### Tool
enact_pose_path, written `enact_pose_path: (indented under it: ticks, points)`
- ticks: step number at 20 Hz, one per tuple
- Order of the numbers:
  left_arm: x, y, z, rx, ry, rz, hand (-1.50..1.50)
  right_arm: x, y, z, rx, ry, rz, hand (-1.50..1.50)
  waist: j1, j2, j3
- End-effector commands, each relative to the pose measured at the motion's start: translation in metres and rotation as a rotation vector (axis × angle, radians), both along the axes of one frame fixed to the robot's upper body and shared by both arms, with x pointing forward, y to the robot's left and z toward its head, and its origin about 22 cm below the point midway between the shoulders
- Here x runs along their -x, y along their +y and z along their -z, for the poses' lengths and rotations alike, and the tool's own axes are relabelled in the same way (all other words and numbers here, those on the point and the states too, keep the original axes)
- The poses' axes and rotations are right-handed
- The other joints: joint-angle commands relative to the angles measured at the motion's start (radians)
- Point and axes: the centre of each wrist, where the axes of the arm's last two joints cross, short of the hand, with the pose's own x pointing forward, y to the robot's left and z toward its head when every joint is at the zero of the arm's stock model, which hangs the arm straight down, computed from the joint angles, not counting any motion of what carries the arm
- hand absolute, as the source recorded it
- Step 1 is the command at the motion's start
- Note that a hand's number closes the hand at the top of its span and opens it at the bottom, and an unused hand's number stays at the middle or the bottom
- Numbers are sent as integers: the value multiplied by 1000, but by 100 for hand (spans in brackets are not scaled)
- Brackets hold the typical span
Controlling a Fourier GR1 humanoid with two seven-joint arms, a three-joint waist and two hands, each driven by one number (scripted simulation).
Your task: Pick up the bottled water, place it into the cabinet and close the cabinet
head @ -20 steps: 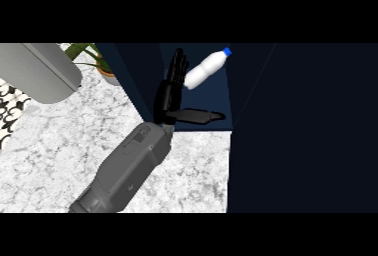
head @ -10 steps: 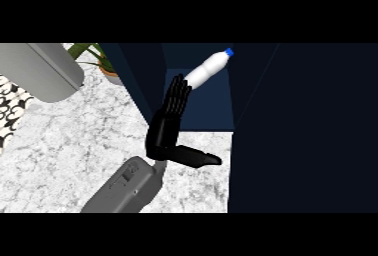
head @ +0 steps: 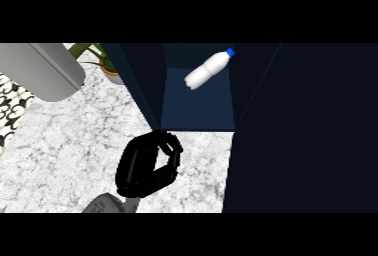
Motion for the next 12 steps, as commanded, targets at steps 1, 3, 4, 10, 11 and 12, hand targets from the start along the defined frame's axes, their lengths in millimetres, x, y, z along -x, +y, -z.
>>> enact_pose_path:
  ticks: [1,3,4,10,11,12]
  points:
    - [29,36,2,1,19,-21,-150,6,8,-37,83,-43,-126,150,0,0,0]
    - [37,54,5,12,11,-70,-150,3,6,-33,107,-66,-201,150,1,-2,-1]
    - [28,43,-9,9,-1,-96,-150,4,13,-38,118,-106,-216,150,-13,-5,0]
    - [53,93,-23,45,24,-116,-150,8,23,-45,84,-85,-296,150,-5,-6,-1]
    - [61,93,-14,53,21,-124,-150,9,29,-52,82,-81,-311,150,1,-5,-4]
    - [55,110,-15,63,25,-135,-150,7,30,-45,93,-65,-380,150,-3,-5,-4]
